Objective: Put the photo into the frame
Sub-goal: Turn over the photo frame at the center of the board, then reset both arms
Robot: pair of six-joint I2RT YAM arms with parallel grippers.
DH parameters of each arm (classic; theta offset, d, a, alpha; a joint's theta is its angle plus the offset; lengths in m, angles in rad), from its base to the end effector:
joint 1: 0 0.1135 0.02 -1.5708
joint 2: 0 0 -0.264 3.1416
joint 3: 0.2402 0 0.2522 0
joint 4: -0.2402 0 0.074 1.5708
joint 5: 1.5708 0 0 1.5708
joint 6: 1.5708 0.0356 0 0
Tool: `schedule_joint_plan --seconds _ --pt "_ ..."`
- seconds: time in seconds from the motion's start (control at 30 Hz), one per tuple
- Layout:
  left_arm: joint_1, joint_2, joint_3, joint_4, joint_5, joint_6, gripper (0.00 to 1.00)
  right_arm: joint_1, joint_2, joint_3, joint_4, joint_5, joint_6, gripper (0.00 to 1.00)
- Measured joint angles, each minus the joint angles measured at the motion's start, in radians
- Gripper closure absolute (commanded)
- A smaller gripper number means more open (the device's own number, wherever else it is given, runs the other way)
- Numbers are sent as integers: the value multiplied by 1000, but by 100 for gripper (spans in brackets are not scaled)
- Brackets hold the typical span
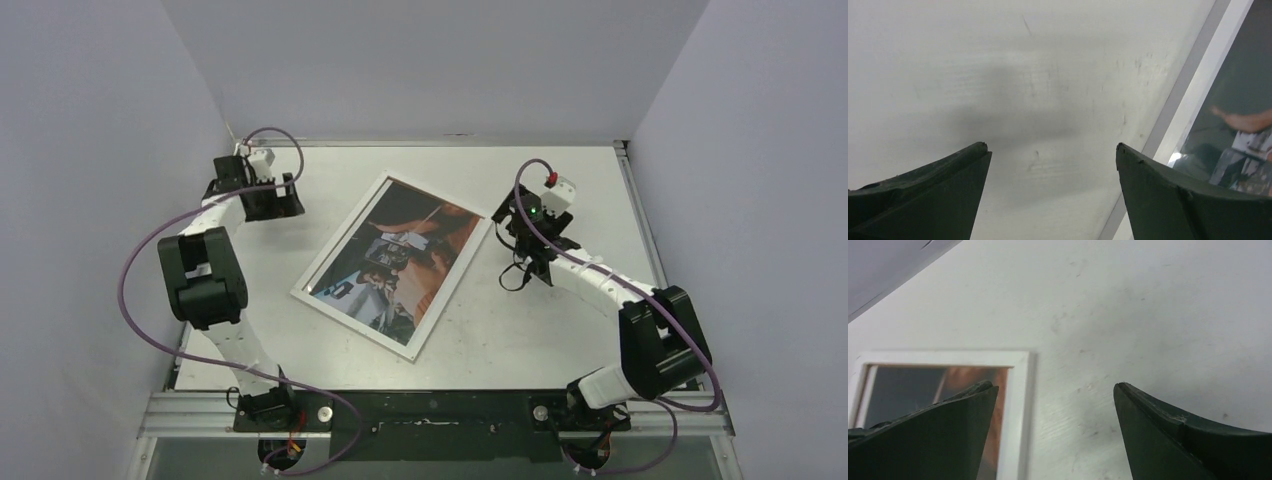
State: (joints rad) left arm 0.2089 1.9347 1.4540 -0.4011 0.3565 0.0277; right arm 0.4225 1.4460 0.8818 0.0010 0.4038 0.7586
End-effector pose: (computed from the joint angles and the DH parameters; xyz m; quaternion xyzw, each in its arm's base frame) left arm 0.4205 0.0764 0.2173 -0.0242 0.9279 -0.1265 0.3497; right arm 0.2944 0.1170 0.2382 0.2390 0.8297 0.1175 0.4906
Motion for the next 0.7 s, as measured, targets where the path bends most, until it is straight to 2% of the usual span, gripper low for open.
schedule_joint_plan --seconds 0.13,0.23,0.43,0.57,0.7 --pt "18 -79 -301 214 2 -19 4 -27 47 -80 127 201 -18 10" --pt "17 -125 -412 318 -6 -44 4 -61 76 -137 215 291 -23 10" --pt "23 -294 -599 509 -9 -80 4 -148 77 -254 330 351 -30 10" --pt "26 -393 -799 718 -20 -128 4 -172 77 -315 415 371 -34 10" --pt "27 -415 -994 940 -34 -190 4 -180 75 -405 557 370 -37 8"
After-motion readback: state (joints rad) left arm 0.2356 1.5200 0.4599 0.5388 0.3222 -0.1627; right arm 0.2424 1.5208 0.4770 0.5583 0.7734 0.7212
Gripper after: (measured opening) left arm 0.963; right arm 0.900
